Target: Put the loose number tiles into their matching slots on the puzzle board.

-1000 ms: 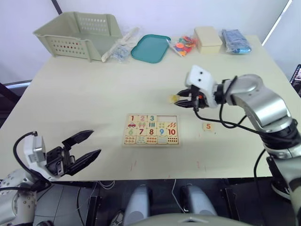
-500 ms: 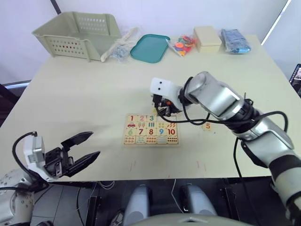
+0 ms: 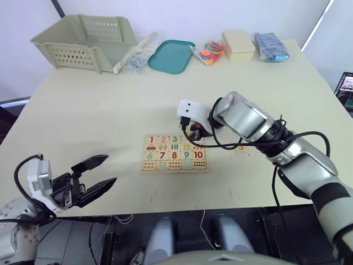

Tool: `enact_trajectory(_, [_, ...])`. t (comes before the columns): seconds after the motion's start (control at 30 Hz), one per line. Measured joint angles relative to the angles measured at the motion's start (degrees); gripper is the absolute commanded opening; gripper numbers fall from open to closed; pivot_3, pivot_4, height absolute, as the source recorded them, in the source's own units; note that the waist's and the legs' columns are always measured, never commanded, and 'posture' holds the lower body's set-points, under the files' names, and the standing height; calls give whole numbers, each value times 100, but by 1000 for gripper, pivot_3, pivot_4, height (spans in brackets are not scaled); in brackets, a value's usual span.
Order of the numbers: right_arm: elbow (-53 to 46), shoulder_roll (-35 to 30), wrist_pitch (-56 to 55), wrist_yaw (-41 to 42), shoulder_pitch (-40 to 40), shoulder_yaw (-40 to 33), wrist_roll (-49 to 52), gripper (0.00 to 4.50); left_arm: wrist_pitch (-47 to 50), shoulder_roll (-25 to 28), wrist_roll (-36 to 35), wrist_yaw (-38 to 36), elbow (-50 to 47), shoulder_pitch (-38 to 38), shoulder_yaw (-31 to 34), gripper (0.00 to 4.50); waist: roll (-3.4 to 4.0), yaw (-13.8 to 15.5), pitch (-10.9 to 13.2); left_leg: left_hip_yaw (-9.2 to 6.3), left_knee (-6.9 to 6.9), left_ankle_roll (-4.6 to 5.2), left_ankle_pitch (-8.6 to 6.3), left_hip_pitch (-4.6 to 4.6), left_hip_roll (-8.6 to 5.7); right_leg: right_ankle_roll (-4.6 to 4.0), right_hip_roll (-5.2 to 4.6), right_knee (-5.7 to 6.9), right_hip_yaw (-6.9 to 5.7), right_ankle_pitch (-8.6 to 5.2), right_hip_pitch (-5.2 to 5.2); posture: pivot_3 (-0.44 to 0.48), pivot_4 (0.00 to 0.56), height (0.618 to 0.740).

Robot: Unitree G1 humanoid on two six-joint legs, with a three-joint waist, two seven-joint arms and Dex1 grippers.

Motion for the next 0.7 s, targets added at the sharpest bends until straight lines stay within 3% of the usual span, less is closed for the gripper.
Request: enact_trajectory(0.7, [388, 288, -227, 66, 86, 0, -231, 891, 17, -44, -4, 104, -167, 128, -3, 4500, 1, 0, 1, 0, -1, 0, 0, 0, 0, 0, -3, -1, 0, 0, 0, 0, 150, 740])
